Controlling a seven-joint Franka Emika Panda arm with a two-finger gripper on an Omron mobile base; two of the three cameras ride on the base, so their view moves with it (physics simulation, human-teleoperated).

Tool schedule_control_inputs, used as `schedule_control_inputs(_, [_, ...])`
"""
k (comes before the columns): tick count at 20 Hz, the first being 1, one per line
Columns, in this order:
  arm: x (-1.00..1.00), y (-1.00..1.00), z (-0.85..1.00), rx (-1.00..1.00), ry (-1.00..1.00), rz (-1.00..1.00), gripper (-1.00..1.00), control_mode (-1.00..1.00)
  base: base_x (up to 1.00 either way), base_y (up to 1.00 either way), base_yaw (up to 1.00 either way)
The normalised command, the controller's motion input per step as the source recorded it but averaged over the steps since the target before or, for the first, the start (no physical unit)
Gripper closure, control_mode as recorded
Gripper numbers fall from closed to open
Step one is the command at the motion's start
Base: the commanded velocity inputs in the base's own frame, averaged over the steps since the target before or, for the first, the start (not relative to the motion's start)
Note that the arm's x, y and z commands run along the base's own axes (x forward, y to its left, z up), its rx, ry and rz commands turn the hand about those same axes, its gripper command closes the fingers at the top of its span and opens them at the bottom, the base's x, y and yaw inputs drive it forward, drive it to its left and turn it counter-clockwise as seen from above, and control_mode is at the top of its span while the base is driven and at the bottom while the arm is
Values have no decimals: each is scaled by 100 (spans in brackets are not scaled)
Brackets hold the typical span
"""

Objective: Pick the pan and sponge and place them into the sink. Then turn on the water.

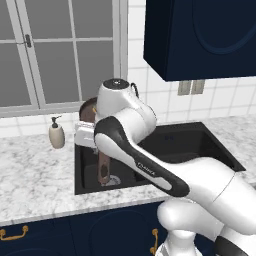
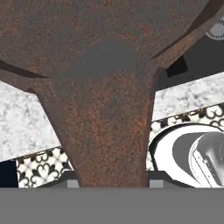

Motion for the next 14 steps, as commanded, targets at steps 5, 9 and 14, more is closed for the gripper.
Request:
schedule_control_inputs(5, [-35,-100,51,0,6,19,100,-100,0,0,0])
schedule_control_inputs(9, [-9,-100,39,0,12,18,100,-100,0,0,0])
schedule_control_inputs(14, [-8,-100,31,0,5,17,100,-100,0,0,0])
